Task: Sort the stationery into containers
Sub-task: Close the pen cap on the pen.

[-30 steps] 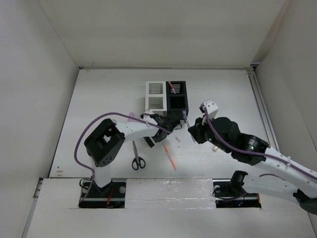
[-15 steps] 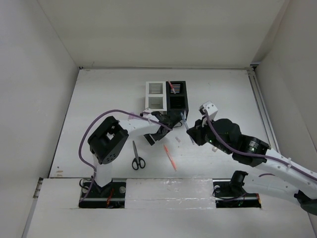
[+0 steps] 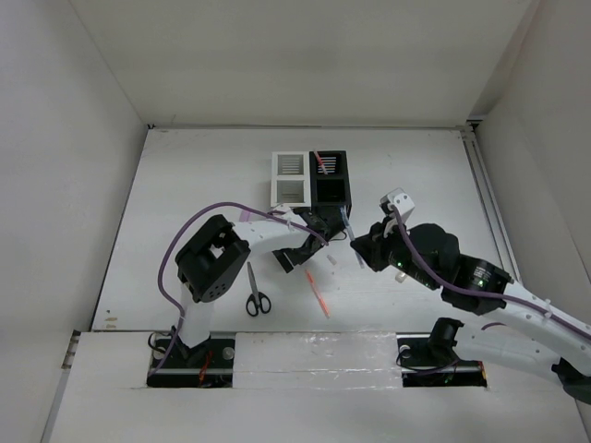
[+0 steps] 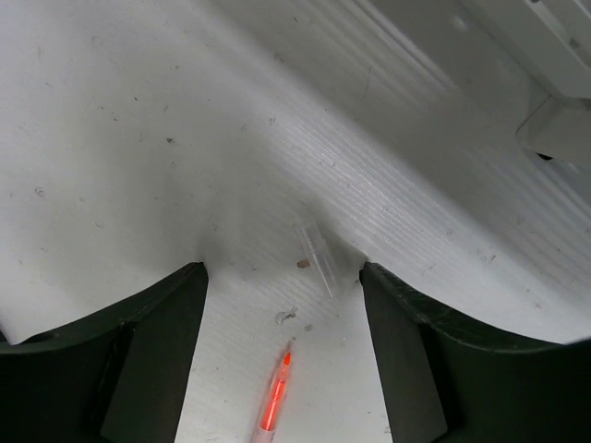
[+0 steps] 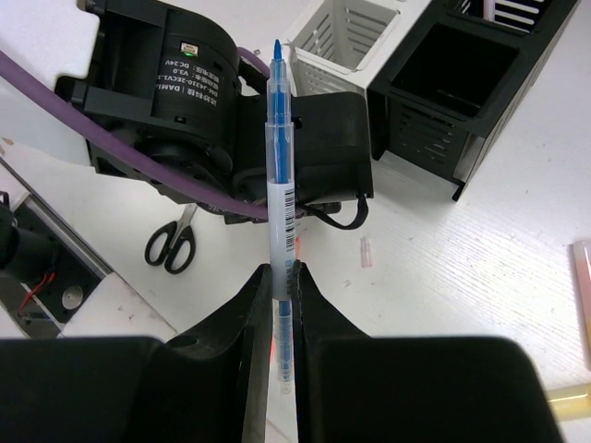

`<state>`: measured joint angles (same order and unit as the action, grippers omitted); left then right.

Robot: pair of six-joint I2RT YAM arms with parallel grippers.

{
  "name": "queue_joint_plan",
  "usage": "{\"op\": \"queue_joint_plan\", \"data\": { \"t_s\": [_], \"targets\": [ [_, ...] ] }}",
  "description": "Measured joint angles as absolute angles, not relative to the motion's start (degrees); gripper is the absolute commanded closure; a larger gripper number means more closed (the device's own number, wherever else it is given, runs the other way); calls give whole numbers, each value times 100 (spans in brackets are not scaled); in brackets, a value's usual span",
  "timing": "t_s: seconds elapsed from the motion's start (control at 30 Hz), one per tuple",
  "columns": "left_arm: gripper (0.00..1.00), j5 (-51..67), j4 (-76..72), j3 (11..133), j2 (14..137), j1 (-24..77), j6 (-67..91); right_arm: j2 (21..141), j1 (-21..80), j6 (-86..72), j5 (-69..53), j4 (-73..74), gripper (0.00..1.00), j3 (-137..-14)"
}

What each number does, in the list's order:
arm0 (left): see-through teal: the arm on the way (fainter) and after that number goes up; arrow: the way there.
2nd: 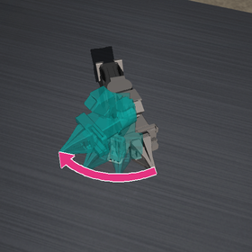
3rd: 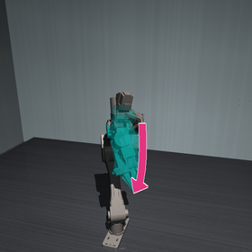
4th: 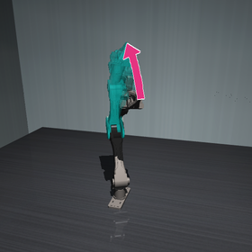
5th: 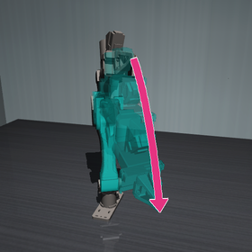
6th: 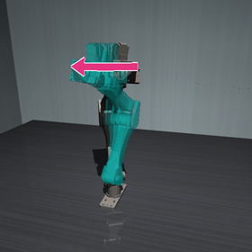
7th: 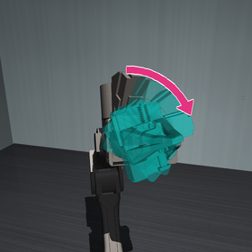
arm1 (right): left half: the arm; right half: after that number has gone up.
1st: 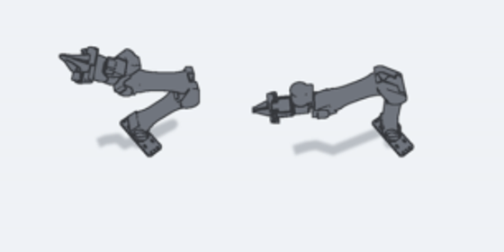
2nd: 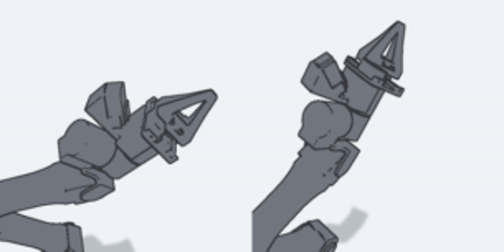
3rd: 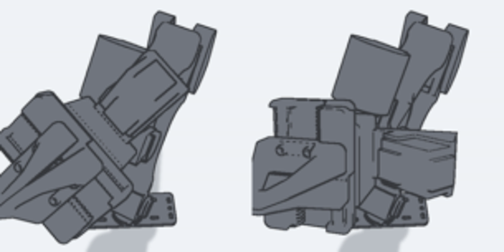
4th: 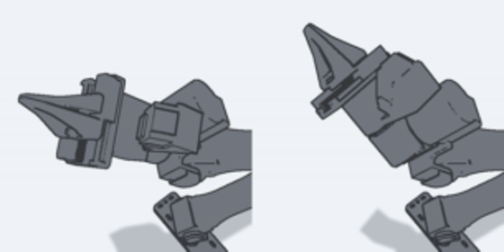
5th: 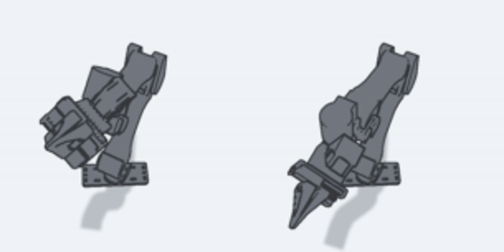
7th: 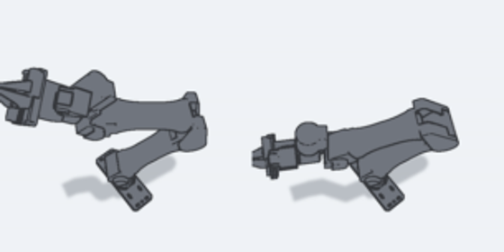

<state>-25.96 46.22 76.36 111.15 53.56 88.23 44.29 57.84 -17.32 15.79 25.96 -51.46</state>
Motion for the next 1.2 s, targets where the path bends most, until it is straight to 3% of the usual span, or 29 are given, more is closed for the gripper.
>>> {"op": "queue_joint_plan", "data": {
  "t_s": [0.17,0.2,0.33,0.47,0.9,1.2],
  "targets": [
    [37,-2587,4652,7636,11115,5352,8895,4375,5784,-1706,1514,2532,100,-5113],
    [42,-2587,4650,7636,11115,5352,8901,4375,5784,-1693,1492,2530,100,-5111],
    [47,-2585,4657,7636,11126,5312,8912,4375,5784,-1671,1448,2526,100,-5103],
    [47,-2571,4668,7636,11126,5286,8914,4375,5784,-1662,1415,2523,100,-5083],
    [72,-2578,4652,7609,11126,5238,8899,4375,5784,-1625,1358,2512,100,-5083],
    [100,-2587,4451,7467,11043,5201,8858,4383,5784,-1625,1350,2506,100,-5083]
  ]
}}
